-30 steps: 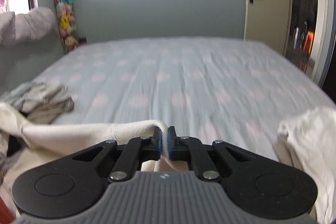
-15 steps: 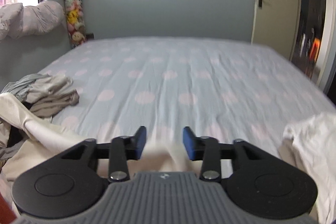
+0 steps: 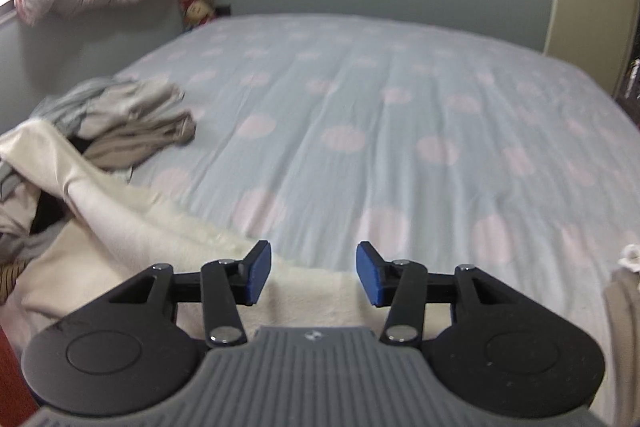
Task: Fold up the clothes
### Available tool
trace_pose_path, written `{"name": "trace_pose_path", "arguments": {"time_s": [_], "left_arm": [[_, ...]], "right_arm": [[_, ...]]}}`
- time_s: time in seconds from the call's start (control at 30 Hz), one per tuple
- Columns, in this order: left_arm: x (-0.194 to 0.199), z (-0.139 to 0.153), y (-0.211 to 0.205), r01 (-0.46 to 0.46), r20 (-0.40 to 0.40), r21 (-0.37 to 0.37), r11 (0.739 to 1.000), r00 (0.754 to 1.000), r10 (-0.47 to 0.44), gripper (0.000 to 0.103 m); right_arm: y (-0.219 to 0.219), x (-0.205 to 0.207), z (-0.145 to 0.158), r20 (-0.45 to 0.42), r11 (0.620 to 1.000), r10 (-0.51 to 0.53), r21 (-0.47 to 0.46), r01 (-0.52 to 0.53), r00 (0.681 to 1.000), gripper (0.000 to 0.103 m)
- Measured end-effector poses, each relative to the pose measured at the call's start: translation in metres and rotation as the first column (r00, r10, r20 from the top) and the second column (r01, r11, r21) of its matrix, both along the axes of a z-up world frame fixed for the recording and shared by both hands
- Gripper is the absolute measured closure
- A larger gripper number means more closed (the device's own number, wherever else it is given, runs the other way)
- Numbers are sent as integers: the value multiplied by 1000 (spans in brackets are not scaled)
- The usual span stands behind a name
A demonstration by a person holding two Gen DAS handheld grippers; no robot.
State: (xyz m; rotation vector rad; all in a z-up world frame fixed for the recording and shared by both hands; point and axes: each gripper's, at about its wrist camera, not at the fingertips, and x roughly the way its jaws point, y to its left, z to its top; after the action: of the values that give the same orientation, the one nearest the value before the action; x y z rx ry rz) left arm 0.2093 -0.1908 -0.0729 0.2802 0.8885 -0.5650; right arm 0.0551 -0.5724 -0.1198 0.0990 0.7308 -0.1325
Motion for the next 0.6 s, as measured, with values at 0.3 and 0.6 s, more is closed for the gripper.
{"name": "trace_pose_path", "arguments": {"time_s": [0.3,0.6], "left_arm": [[26,-52,-45,66,-81,-36,997,994,-69,54],[38,-70,-112,165,-113,-58,985,979,-171,54]], "right_arm": [[9,33,-32,-97,992,119,55,-114,988,34],[31,27,-85,-273,968,221,177,-177,936,86]]}}
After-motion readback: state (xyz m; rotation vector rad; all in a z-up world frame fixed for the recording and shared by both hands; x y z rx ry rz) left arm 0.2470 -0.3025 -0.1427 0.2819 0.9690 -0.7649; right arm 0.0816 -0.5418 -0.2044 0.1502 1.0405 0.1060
